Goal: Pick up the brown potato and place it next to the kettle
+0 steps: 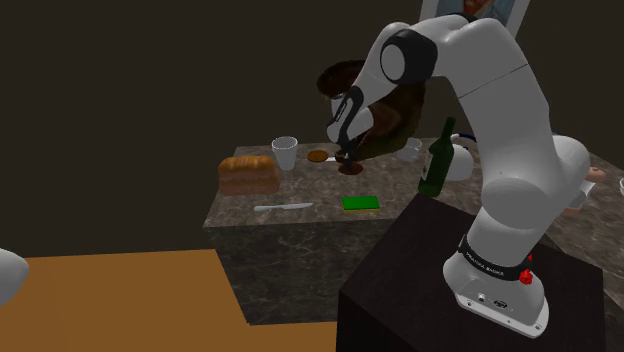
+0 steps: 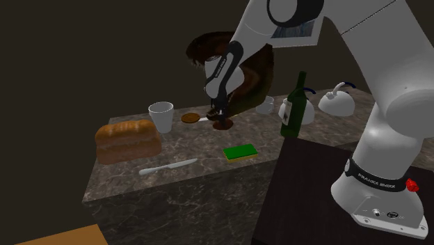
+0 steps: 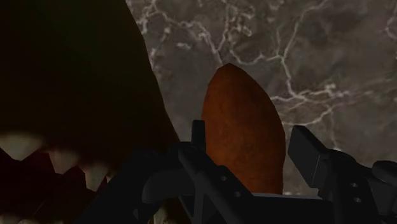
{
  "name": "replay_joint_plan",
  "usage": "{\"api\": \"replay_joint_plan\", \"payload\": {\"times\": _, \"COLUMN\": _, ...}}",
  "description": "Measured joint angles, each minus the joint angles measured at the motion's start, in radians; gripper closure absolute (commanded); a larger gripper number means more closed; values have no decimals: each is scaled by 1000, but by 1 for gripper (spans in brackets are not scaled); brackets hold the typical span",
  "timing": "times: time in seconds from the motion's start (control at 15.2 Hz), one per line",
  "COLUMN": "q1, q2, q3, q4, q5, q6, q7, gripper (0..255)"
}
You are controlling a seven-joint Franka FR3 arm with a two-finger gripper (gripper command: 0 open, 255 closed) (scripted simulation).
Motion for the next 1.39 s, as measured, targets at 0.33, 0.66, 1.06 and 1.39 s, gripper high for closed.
{"api": "replay_joint_plan", "payload": {"times": 0.33, "q1": -3, "q2": 4, "q3": 3, "q4": 10, "q5": 1, "q6": 2, "q7": -4, "gripper": 255}}
{"api": "replay_joint_plan", "payload": {"times": 0.66, "q1": 0, "q2": -9, "q3": 0, "q4": -18, "q5": -5, "q6": 40, "q7": -3, "gripper": 255}}
{"api": "replay_joint_plan", "payload": {"times": 1.06, "q1": 2, "q2": -62, "q3": -9, "q4": -40, "q5": -13, "q6": 7, "q7": -11, "gripper": 255}}
{"api": "replay_joint_plan", "payload": {"times": 1.39, "q1": 10, "q2": -114, "q3": -16, "q4": -49, "q5": -18, "q6": -37, "q7": -13, "gripper": 255}}
